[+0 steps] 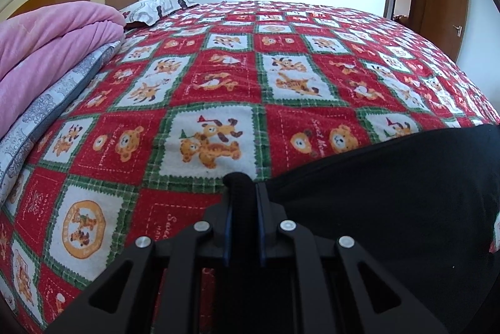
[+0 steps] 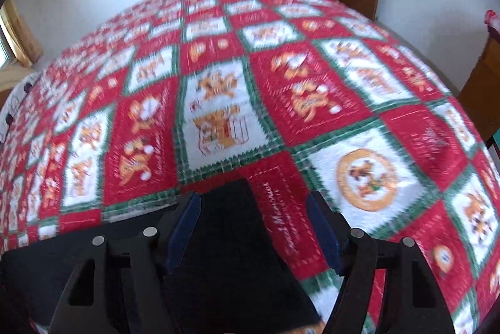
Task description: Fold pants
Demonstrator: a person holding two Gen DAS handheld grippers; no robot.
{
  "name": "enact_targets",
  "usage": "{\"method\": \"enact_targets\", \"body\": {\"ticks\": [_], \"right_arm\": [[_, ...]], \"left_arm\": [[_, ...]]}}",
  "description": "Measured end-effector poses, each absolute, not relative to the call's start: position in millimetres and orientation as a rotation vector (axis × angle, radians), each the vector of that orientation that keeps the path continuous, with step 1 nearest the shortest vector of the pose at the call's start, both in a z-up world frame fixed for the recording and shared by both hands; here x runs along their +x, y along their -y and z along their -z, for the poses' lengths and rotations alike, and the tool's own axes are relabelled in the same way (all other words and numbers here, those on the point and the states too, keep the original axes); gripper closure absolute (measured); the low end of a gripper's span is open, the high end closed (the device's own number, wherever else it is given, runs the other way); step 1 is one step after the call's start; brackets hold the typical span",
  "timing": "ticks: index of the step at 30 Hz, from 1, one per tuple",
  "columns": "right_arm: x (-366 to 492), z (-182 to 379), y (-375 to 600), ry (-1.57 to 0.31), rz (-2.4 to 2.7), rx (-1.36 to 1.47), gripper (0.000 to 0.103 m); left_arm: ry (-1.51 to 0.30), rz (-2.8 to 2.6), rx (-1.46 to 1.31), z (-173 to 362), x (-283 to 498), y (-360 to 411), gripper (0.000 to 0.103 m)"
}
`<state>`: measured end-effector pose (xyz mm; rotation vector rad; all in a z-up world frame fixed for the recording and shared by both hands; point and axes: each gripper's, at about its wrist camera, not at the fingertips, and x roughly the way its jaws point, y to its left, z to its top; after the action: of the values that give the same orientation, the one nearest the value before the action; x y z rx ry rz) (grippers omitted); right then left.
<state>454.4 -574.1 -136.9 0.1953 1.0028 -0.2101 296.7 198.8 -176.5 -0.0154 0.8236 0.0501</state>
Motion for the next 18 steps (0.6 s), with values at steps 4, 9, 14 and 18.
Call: {"method": "enact_targets", "body": {"ticks": [4, 9, 14, 18], "right_arm": [[462, 147, 569, -1.024, 0.175, 0.157, 0.073], [455, 140, 567, -1.01, 0.11, 0.183, 0.097], [439, 109, 556, -0.914, 0.112, 0.131, 0.098], [416, 73, 551, -0.798, 0.097, 0.102, 0.098]], "left_arm": [[-0.827, -0.054, -0.005, 176, 297, -199, 0.089], [-0.845, -0.058, 0.036, 171, 300, -194, 0.09], [-0.811, -0.042, -0.026, 157, 293, -200, 0.091], [-0.749, -0.022, -0.103, 141, 280, -209, 0.091]]}}
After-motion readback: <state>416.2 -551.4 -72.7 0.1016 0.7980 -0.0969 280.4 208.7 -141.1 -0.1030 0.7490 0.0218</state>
